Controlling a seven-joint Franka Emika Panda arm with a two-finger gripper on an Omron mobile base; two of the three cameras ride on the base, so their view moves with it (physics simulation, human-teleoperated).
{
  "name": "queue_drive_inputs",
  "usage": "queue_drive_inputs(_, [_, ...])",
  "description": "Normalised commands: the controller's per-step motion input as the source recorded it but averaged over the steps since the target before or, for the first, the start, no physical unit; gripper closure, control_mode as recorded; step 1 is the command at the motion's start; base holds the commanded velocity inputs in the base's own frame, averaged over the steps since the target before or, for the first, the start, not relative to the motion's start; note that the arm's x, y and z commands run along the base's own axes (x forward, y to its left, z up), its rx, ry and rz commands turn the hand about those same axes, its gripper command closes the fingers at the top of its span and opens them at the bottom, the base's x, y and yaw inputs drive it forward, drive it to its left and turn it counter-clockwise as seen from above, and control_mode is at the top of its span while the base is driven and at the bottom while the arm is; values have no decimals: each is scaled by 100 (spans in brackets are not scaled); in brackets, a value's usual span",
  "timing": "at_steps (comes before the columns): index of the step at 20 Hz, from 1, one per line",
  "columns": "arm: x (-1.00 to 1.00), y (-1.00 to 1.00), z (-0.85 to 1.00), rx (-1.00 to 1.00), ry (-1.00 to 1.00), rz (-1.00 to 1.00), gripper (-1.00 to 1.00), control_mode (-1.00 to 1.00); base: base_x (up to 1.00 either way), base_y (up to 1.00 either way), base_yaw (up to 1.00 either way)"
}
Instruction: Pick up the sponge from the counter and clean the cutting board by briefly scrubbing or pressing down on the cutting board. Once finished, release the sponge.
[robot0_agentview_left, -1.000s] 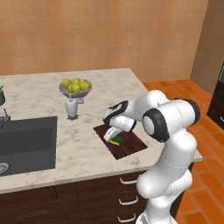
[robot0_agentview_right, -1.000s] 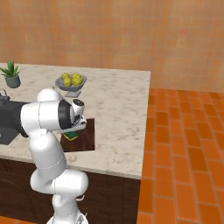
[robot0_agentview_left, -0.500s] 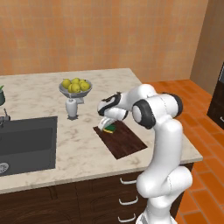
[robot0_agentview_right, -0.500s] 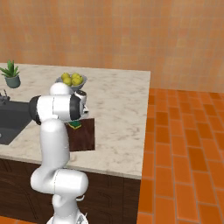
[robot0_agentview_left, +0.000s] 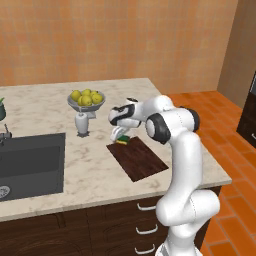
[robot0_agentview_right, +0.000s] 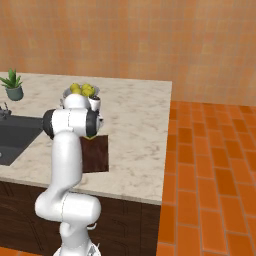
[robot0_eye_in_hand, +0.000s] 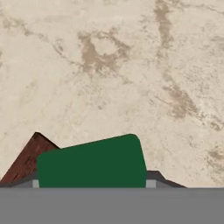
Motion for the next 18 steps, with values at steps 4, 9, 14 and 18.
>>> queue_drive_inputs(4, [-39,-53,0,-2,0,0,100,-100,0,0,0])
queue_drive_inputs(9, [-82,-95,0,1,-3,1,100,-100,0,0,0])
queue_drive_inputs(14, [-70,-80,1,3,-9,1,100,-100,0,0,0])
queue_drive_inputs(18, [-72,-81,0,0,-11,0,100,-100,0,0,0])
